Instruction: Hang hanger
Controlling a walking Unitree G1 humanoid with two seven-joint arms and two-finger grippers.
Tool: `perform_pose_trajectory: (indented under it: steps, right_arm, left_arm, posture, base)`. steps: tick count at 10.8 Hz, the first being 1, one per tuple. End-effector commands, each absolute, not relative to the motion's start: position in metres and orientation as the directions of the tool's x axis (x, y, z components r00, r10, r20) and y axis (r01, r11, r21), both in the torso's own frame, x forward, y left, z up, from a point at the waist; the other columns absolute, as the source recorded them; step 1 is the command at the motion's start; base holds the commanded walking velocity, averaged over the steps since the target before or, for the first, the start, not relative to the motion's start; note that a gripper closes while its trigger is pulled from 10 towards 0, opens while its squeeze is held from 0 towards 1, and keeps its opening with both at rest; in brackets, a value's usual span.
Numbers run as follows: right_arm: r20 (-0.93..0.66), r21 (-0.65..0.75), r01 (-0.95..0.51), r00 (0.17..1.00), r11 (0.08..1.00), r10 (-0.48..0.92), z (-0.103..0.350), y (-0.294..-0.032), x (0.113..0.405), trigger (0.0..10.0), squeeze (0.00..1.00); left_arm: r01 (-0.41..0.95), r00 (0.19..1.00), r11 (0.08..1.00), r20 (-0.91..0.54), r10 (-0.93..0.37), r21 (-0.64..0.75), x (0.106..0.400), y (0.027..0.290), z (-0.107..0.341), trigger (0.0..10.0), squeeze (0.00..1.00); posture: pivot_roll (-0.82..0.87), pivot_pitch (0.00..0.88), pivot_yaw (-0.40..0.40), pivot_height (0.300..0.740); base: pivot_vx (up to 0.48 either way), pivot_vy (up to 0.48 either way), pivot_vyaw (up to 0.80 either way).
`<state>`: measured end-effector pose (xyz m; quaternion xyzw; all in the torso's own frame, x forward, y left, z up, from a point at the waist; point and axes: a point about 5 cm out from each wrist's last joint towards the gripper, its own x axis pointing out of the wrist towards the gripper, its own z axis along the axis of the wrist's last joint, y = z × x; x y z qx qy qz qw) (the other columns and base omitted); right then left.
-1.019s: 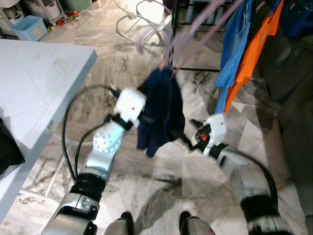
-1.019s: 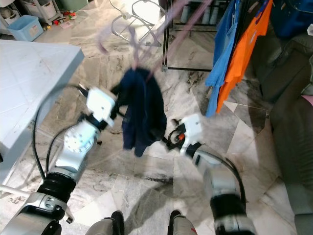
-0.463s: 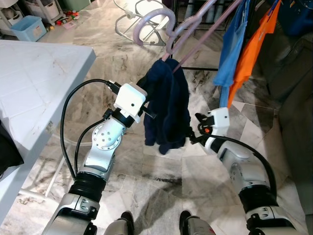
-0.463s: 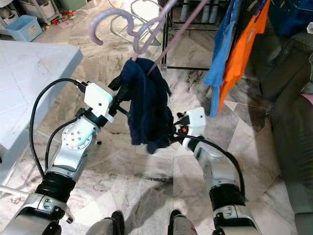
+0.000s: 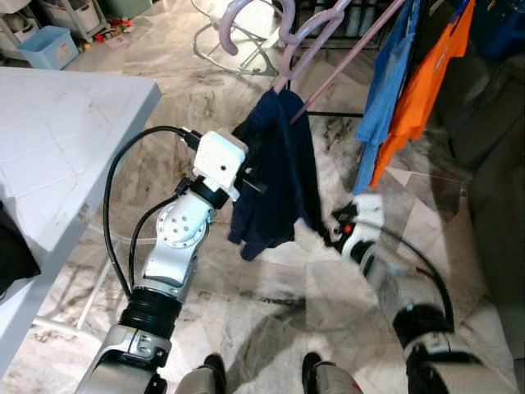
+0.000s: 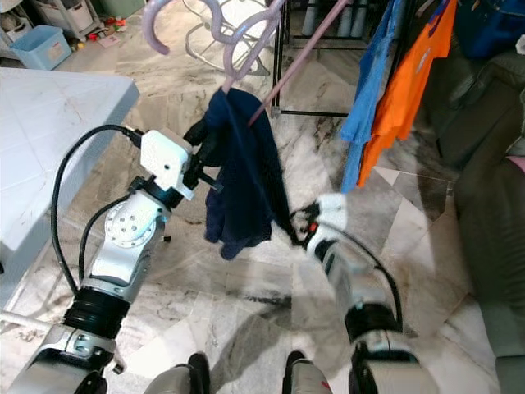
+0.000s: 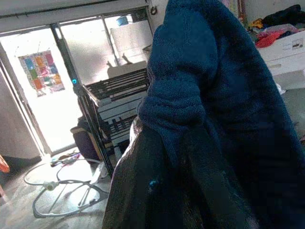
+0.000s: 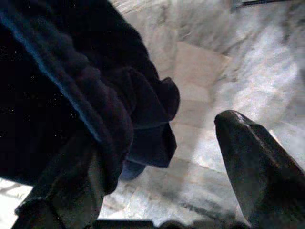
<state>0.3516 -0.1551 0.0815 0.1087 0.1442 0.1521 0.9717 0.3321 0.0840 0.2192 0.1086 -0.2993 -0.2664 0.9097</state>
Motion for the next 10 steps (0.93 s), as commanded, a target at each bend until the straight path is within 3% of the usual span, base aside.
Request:
perform_pose_trajectory:
  steps: [1, 4, 6, 10]
  right_arm:
    - [-0.314, 0.268, -0.195, 0.908, 0.943, 0.277, 0.066, -0.163, 0.345, 0.0, 0.0]
    - [-0.287, 0.319, 0.056, 0.957, 0.946, 0.04, 0.079, -0.211, 0.351, 0.0, 0.0]
    - [-0.26, 0.334, 0.281, 0.945, 0.899, -0.199, 0.097, -0.27, 0.347, 0.0, 0.0]
    - [-0.172, 0.361, 0.385, 0.923, 0.85, -0.344, 0.126, -0.31, 0.345, 0.0, 0.0]
  left_arm:
    - [0.398, 0.622, 0.844, 0.571, -0.536, 0.358, 0.328, 0.086, 0.242, 0.0, 0.0]
    - [0.375, 0.683, 0.849, 0.509, -0.524, 0.371, 0.329, 0.101, 0.22, 0.0, 0.0]
    - [0.347, 0.748, 0.874, 0.462, -0.476, 0.339, 0.331, 0.12, 0.203, 0.0, 0.0]
    - [0.368, 0.773, 0.858, 0.396, -0.496, 0.358, 0.329, 0.127, 0.181, 0.0, 0.0]
  posture:
    - [-0.18, 0.236, 0.053, 0.74]
    - [-0.18, 0.239, 0.052, 0.74]
    - [-0.19, 0.24, 0.055, 0.74]
    - [-0.2, 0.242, 0.06, 0.74]
  base:
    - [0.0, 0.0, 0.0]
    - [0.0, 0.0, 0.0]
    - [0.0, 0.0, 0.0]
    - [0.0, 0.0, 0.0]
